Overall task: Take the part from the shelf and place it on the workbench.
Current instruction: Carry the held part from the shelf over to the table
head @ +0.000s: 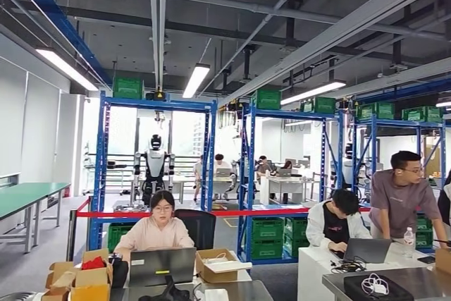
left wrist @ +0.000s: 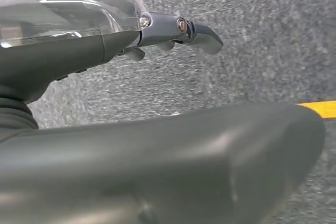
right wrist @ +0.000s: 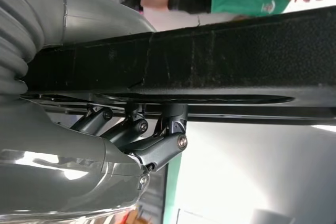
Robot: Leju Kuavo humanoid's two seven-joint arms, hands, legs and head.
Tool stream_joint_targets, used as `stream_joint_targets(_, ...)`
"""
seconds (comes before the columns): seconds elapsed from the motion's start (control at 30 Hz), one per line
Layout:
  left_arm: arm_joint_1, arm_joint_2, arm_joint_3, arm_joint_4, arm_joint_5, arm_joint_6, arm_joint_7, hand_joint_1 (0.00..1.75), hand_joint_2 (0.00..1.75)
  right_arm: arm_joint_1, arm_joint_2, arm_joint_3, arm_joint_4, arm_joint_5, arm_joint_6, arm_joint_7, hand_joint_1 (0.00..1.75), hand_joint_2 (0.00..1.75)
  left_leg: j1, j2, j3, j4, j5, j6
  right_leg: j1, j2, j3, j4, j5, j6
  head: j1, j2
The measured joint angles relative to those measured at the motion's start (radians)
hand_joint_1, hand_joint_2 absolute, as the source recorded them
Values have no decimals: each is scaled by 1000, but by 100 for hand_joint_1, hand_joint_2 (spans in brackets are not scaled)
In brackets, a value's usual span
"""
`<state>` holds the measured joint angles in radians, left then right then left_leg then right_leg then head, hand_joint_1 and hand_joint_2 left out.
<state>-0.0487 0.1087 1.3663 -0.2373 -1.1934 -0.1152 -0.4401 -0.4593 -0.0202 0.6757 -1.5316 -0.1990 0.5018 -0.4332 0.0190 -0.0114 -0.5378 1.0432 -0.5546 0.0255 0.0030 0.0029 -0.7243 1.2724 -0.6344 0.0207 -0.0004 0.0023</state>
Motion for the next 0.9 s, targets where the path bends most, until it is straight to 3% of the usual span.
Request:
stream_joint_targets(0.1, -4, 0, 0, 0, -1, 0, 0, 0, 175, 0, -1, 11, 1, 2, 1, 0, 175, 175, 0, -3, 53, -5, -42, -8, 6, 2, 12, -163, 160, -11, 1, 0)
stream_joint_targets(0.13, -6, 0, 0, 0, -1, 0, 0, 0, 175, 0, -1, 14, 2, 2, 1, 1, 175, 175, 1, -5, 63, -11, -51, -14, 10, 2, 15, -194, 198, -16, 1, 0)
stream_joint_targets(0.17, -8, -1, 0, 0, -1, 0, 1, 0, 175, 0, -1, 17, 1, 2, 1, 1, 175, 175, 1, -6, 71, -14, -53, -20, 13, 3, 17, -209, 210, -22, 2, 0)
stream_joint_targets(0.23, -8, -2, 0, 0, -1, 0, 1, 0, 175, -2, 1, 21, -3, 2, 1, 1, 175, 175, 4, -6, 87, -20, -50, -28, 14, 5, 40, -227, 201, -34, 3, 0)
stream_joint_targets(0.3, -10, -3, 0, 0, -1, 0, 1, 0, 175, -6, 2, 24, -6, 1, 1, 1, 175, 175, 5, -2, 73, 28, -47, -31, 11, 5, 74, -247, 189, -44, 3, 0)
stream_joint_targets(0.37, -13, -3, 0, 0, -1, 2, 0, 0, 175, -10, 2, 28, -6, 1, 1, 0, 175, 175, 4, 0, 1, 138, -73, -36, 10, 4, 102, -254, 171, -51, 3, 0)
stream_joint_targets(0.43, -9, -3, 0, 0, -3, 3, 0, 0, 175, -11, 2, 34, -5, 1, 1, 0, 175, 175, 5, 1, -81, 218, -123, -43, 9, 5, 127, -254, 148, -53, 3, 0)
stream_joint_targets(0.47, -7, -3, 0, 0, -3, 3, -1, 0, 175, -10, 1, 37, -4, 1, 1, 0, 175, 175, 6, 1, -107, 223, -136, -45, 9, 7, 143, -254, 135, -53, 3, 0)
stream_joint_targets(0.5, -6, -3, 0, 0, -4, 3, -1, 0, 175, -10, 1, 40, -4, 1, 2, 0, 175, 175, 7, 1, -121, 202, -128, -48, 9, 9, 162, -254, 120, -51, 3, 0)
stream_joint_targets(0.53, -5, -3, 0, 0, -4, 3, -1, 0, 175, -10, 1, 42, -3, 1, 2, 0, 175, 175, 9, 1, -126, 161, -89, -49, 8, 10, 182, -254, 105, -48, 3, 0)
stream_joint_targets(0.57, -4, -4, 0, 0, -4, 4, -1, 0, 175, -11, 0, 44, -3, 0, 2, 0, 175, 175, 11, 3, -130, 113, -24, -50, 8, 10, 202, -253, 88, -43, 4, 0)
stream_joint_targets(0.63, -3, -5, 0, 0, -5, 5, -1, 0, 175, -12, -3, 48, 0, 0, 3, 0, 175, 175, 9, 5, -133, 48, 73, -43, 8, 11, 223, -249, 63, -30, 3, 0)
stream_joint_targets(0.67, -3, -5, 0, 0, -6, 5, -1, 0, 175, -12, -4, 50, 1, 0, 4, 1, 175, 175, 6, 5, -136, 39, 93, -36, 8, 12, 226, -248, 56, -24, 3, 0)
stream_joint_targets(0.77, -5, -6, 0, 0, -9, 6, -3, 0, 175, -13, -6, 54, -3, 0, 4, 1, 175, 175, 4, 3, -124, 31, 83, -19, 6, 12, 216, -228, 56, -9, 2, 0)
stream_joint_targets(0.83, -7, -6, 0, 0, -10, 8, -4, 0, 175, -15, -8, 57, -6, -1, 5, 0, 175, 175, 7, 3, -105, 19, 75, -10, 3, 9, 165, -141, 52, 0, 2, 0)
stream_joint_targets(0.9, -9, -6, 0, 0, -11, 9, -4, 0, 175, -15, -12, 60, -6, -1, 6, 0, 175, 175, 5, 3, -87, 13, 62, -4, 2, 8, 78, -20, 17, 6, 2, 0)
